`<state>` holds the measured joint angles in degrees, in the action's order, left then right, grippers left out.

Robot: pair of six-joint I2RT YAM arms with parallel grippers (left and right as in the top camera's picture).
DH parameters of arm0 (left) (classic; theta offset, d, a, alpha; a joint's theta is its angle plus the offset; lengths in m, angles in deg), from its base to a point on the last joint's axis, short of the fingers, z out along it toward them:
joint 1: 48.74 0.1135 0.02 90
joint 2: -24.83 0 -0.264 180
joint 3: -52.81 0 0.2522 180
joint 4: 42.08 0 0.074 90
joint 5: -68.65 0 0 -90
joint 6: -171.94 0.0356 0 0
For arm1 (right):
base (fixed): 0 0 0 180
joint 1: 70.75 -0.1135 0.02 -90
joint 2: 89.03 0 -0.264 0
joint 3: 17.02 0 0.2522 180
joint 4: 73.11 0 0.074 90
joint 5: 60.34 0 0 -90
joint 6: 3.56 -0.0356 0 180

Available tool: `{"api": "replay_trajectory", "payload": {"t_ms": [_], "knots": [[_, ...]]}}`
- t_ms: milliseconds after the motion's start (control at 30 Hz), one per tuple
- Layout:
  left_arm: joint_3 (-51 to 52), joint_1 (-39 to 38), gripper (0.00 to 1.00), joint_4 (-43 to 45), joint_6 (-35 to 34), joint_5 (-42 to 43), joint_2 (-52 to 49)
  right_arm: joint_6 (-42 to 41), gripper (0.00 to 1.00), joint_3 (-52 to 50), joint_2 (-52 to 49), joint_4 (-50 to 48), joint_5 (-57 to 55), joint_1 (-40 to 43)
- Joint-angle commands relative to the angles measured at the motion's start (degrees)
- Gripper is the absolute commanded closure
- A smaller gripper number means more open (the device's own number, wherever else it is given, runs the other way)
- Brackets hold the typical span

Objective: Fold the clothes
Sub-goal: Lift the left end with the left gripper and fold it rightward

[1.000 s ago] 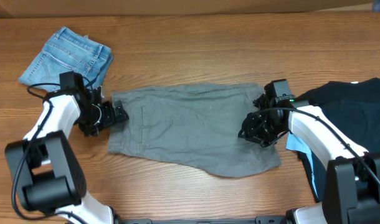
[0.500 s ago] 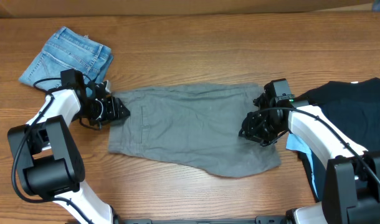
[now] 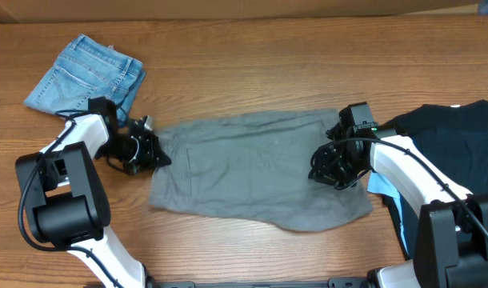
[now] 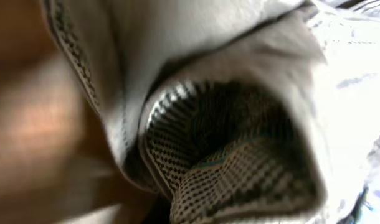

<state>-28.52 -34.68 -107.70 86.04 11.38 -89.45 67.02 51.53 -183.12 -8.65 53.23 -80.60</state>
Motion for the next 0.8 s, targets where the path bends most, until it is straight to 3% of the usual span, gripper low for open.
{"api": "replay_trajectory", "payload": {"t_ms": [0,233,433,767], "knots": [[-2.64,2.58,0.96,-5.60,0.63,-4.83,2.84,-0.39,0.83,0.04,0.39,0.70,0.76,-0.24],[-16.57,3.63,0.96,-22.10,-1.14,-16.79,14.51,-0.28,0.84,1.18,6.67,2.21,6.58,-0.22],[-31.50,2.47,0.96,-32.52,-1.36,-19.58,19.30,-0.28,0.83,4.15,12.00,4.66,6.51,-0.22],[-34.82,-7.78,0.96,-34.18,-11.06,-24.20,18.95,-0.28,0.76,5.64,14.03,5.01,6.49,0.11]]}}
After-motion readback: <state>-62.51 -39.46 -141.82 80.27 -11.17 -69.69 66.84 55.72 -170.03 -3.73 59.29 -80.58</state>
